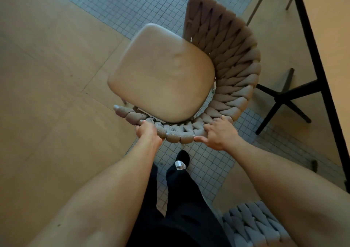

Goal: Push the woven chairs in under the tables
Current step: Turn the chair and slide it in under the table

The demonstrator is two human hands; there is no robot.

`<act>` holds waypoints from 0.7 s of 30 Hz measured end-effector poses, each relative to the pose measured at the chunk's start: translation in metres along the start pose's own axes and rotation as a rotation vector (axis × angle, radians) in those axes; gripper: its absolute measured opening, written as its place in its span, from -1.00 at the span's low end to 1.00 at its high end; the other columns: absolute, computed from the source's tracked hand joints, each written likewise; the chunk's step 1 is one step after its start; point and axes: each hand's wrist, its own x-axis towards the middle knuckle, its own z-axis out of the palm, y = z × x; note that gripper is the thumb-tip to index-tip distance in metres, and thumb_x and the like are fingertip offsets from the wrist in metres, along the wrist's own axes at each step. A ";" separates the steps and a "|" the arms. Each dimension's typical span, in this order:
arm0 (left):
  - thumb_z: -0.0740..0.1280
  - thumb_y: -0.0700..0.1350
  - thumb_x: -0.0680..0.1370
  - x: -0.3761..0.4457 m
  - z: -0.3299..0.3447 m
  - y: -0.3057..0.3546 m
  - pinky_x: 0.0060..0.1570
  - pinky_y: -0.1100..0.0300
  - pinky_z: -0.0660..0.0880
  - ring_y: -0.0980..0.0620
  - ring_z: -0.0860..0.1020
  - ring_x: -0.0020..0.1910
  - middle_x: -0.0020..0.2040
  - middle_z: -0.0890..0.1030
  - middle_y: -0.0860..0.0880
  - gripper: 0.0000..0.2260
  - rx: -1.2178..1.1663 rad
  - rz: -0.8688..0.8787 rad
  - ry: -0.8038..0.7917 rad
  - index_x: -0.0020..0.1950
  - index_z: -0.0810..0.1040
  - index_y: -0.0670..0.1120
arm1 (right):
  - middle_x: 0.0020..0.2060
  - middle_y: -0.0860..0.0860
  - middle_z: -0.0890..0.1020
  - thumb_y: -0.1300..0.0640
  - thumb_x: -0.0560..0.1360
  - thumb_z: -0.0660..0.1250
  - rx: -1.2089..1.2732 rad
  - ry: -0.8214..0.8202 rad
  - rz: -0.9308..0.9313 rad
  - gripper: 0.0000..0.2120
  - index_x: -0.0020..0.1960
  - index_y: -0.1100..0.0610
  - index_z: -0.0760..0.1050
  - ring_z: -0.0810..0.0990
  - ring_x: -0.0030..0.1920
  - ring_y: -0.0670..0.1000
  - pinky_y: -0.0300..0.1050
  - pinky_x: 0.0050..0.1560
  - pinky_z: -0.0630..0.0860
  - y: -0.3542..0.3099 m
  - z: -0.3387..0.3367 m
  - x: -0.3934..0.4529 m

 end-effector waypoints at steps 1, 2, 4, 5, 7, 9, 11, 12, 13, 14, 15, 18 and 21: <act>0.22 0.05 0.60 0.011 -0.001 0.007 -0.10 -0.45 0.52 -0.26 0.65 0.02 0.19 0.64 -0.10 -0.63 0.011 -0.001 -0.001 0.42 0.46 0.12 | 0.26 0.12 0.58 -0.51 0.54 -0.13 0.029 -0.003 0.012 -0.19 0.32 0.07 0.51 0.48 0.31 0.16 0.17 0.43 0.21 -0.009 -0.001 0.000; 0.23 0.08 0.57 0.032 -0.002 0.013 -0.09 -0.44 0.53 -0.25 0.66 0.00 0.18 0.65 -0.09 -0.61 0.030 -0.004 0.010 0.40 0.48 0.12 | 0.28 0.14 0.57 -0.51 0.53 -0.11 0.056 -0.008 0.027 -0.19 0.34 0.08 0.50 0.46 0.32 0.18 0.18 0.44 0.19 -0.019 -0.002 0.000; 0.21 0.17 0.46 0.066 -0.003 0.023 -0.07 -0.37 0.56 -0.26 0.66 0.01 0.21 0.65 -0.10 -0.51 0.071 0.003 -0.005 0.37 0.50 0.10 | 0.31 0.18 0.53 -0.52 0.53 -0.09 0.100 -0.022 0.046 -0.19 0.38 0.08 0.45 0.42 0.35 0.21 0.20 0.46 0.16 -0.037 -0.008 -0.001; 0.19 0.19 0.46 0.065 -0.004 0.034 -0.04 -0.31 0.58 -0.28 0.65 0.06 0.26 0.63 -0.12 -0.48 0.116 -0.002 -0.025 0.38 0.50 0.06 | 0.33 0.19 0.52 -0.52 0.53 -0.07 0.119 -0.026 0.051 -0.19 0.41 0.08 0.42 0.41 0.36 0.22 0.21 0.47 0.15 -0.048 -0.013 -0.001; 0.14 0.08 0.61 0.034 -0.005 0.058 0.13 -0.18 0.58 -0.27 0.57 0.26 0.39 0.53 -0.15 -0.54 0.184 0.074 -0.046 0.48 0.41 -0.05 | 0.35 0.22 0.49 -0.52 0.52 -0.04 0.157 -0.038 0.054 -0.17 0.44 0.10 0.38 0.38 0.39 0.23 0.22 0.47 0.14 -0.068 -0.022 -0.001; 0.11 -0.01 0.68 0.017 -0.004 0.081 0.22 -0.08 0.52 -0.21 0.52 0.34 0.43 0.48 -0.13 -0.58 0.208 0.162 -0.034 0.54 0.33 -0.05 | 0.36 0.23 0.47 -0.55 0.50 -0.02 0.186 -0.054 0.065 -0.13 0.45 0.12 0.36 0.36 0.41 0.23 0.24 0.48 0.13 -0.090 -0.032 0.001; 0.10 0.03 0.68 0.017 -0.004 0.100 0.23 -0.09 0.50 -0.16 0.52 0.32 0.44 0.47 -0.05 -0.58 0.174 0.174 -0.021 0.55 0.29 0.10 | 0.40 0.25 0.43 -0.57 0.48 0.00 0.220 -0.072 0.079 -0.08 0.49 0.14 0.31 0.32 0.45 0.25 0.26 0.49 0.10 -0.113 -0.041 0.006; 0.09 0.03 0.68 0.018 -0.004 0.109 0.28 -0.13 0.47 -0.15 0.50 0.33 0.46 0.44 -0.03 -0.57 0.185 0.195 -0.019 0.57 0.25 0.14 | 0.43 0.26 0.41 -0.57 0.47 0.02 0.240 -0.079 0.083 -0.07 0.51 0.15 0.29 0.30 0.47 0.26 0.27 0.50 0.09 -0.124 -0.046 0.011; 0.09 0.00 0.68 0.020 -0.004 0.117 0.32 -0.17 0.44 -0.15 0.47 0.36 0.49 0.41 -0.03 -0.56 0.203 0.225 -0.026 0.58 0.21 0.17 | 0.44 0.26 0.39 -0.56 0.47 0.05 0.258 -0.082 0.082 -0.06 0.52 0.16 0.27 0.28 0.48 0.27 0.28 0.51 0.08 -0.133 -0.051 0.015; 0.09 -0.03 0.68 0.020 -0.003 0.125 0.35 -0.17 0.42 -0.14 0.46 0.37 0.51 0.38 -0.03 -0.53 0.220 0.236 -0.033 0.60 0.18 0.17 | 0.45 0.27 0.38 -0.55 0.48 0.08 0.275 -0.080 0.078 -0.06 0.53 0.17 0.25 0.26 0.50 0.27 0.28 0.51 0.07 -0.142 -0.055 0.019; 0.10 -0.07 0.68 0.021 -0.003 0.133 0.34 -0.14 0.43 -0.12 0.46 0.37 0.51 0.38 -0.02 -0.51 0.236 0.259 -0.047 0.61 0.15 0.16 | 0.46 0.27 0.36 -0.52 0.49 0.11 0.292 -0.075 0.073 -0.07 0.54 0.18 0.22 0.25 0.50 0.28 0.28 0.52 0.06 -0.148 -0.058 0.023; 0.14 -0.17 0.66 0.025 -0.006 0.143 0.20 -0.03 0.50 -0.10 0.51 0.28 0.46 0.42 -0.05 -0.48 0.245 0.292 -0.076 0.62 0.15 0.08 | 0.43 0.27 0.39 -0.39 0.56 0.17 0.371 -0.056 0.051 -0.22 0.53 0.16 0.23 0.28 0.48 0.28 0.25 0.52 0.10 -0.150 -0.060 0.032; 0.18 -0.21 0.63 0.025 -0.009 0.132 0.13 -0.03 0.55 -0.12 0.56 0.19 0.35 0.52 -0.08 -0.52 0.255 0.319 -0.041 0.56 0.27 0.01 | 0.34 0.17 0.49 -0.25 0.59 0.26 0.423 -0.029 -0.040 -0.41 0.45 0.09 0.29 0.40 0.39 0.21 0.17 0.45 0.27 -0.130 -0.056 0.037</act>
